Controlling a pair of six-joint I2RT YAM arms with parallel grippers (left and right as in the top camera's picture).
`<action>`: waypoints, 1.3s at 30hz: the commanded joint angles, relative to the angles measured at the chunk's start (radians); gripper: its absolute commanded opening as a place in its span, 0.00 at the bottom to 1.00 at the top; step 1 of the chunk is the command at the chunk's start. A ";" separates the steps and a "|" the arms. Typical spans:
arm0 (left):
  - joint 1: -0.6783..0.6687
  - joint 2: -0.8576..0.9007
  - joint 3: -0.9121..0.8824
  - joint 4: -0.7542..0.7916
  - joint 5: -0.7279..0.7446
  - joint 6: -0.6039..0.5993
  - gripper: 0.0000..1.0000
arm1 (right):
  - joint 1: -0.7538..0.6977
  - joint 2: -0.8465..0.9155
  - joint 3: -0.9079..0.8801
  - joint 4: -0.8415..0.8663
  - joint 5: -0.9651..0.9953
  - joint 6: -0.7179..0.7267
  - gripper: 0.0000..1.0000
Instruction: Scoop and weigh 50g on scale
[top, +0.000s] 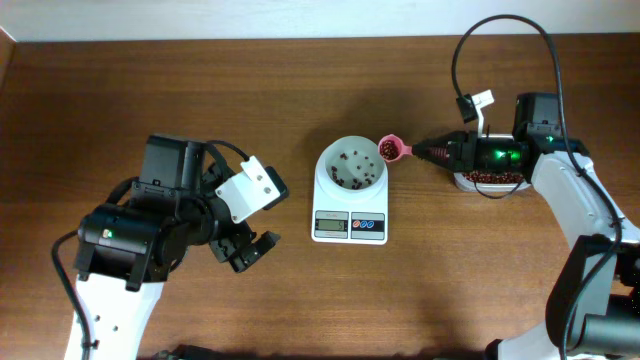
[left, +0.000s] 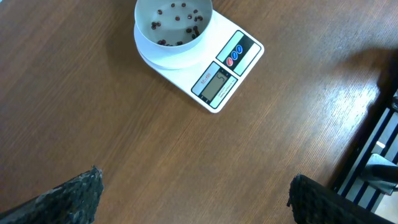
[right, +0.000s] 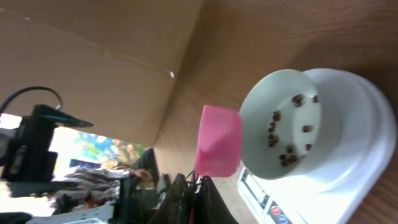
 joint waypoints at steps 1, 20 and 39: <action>0.006 -0.004 -0.007 0.001 0.017 0.019 0.99 | 0.019 0.005 0.002 0.022 0.054 -0.003 0.04; 0.006 -0.004 -0.007 0.001 0.017 0.019 0.99 | 0.262 0.005 0.002 0.174 0.434 -0.315 0.04; 0.006 -0.004 -0.007 0.001 0.017 0.019 0.99 | 0.262 0.003 0.002 0.137 0.587 -0.402 0.04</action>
